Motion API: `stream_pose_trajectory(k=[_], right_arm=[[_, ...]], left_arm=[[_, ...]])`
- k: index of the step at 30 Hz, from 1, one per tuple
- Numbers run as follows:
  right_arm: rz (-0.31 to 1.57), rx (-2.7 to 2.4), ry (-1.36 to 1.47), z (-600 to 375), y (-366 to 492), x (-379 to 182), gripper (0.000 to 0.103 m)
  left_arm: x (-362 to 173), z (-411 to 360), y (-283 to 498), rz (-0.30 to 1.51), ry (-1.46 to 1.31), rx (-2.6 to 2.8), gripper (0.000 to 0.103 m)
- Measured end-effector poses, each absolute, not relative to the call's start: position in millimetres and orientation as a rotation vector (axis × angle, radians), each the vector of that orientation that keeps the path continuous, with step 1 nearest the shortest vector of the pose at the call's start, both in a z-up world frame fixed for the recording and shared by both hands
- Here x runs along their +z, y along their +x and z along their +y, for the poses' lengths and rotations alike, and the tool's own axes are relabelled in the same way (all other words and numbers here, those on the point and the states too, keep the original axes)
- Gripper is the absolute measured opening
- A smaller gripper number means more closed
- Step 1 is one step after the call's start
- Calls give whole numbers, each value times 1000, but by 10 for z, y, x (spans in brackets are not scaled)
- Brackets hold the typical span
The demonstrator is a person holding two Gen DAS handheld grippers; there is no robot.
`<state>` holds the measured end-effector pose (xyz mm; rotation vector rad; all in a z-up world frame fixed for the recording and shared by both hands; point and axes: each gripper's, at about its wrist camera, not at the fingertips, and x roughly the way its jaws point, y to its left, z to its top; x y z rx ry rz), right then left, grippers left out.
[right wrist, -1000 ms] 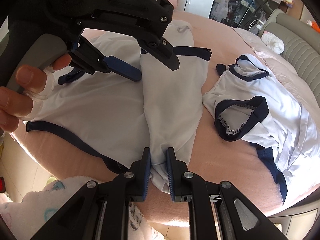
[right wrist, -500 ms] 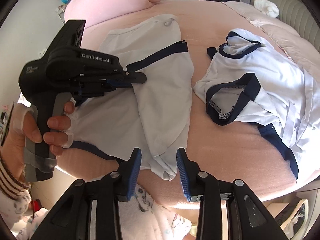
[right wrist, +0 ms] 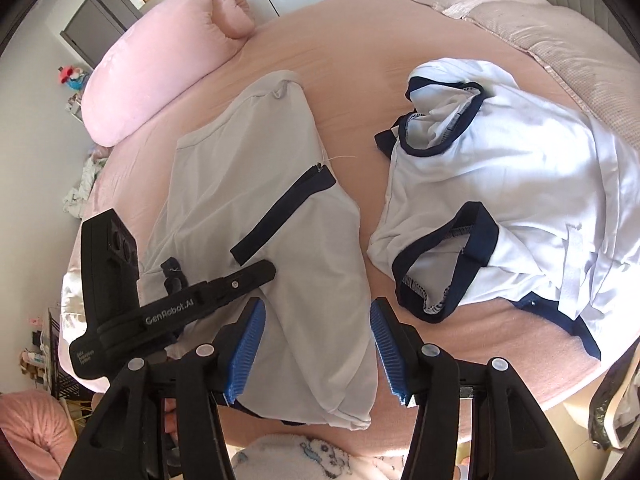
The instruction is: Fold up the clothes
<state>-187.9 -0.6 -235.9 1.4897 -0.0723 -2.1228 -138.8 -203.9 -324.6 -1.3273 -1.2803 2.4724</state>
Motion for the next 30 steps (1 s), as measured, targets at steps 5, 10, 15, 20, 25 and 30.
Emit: stream_pose_trajectory(k=[5, 10, 15, 20, 25, 30], right_arm=[[-169, -2060, 1577, -228, -2078, -2469, 54], [-260, -2004, 1656, -447, -2276, -2611, 54], [-307, -1969, 1710, -597, -2377, -2714, 54], [-399, -1922, 1784, -617, -2465, -2872, 54], [-417, -1912, 1748, -569, -2446, -2916, 54], [-318, -1969, 1678, -539, -2360, -2887, 29]], left_arm=[[-3247, -2021, -1357, -1265, -1285, 2492, 9], [-3199, -1982, -1337, -1203, -1245, 2538, 9], [-3093, -1910, -1317, -1113, -1145, 2587, 9], [-3024, -1847, -1336, -1066, -1074, 2571, 9], [-3028, -1808, -1406, -1070, -1064, 2534, 9], [-2990, -1792, -1408, -1082, -1046, 2549, 8]])
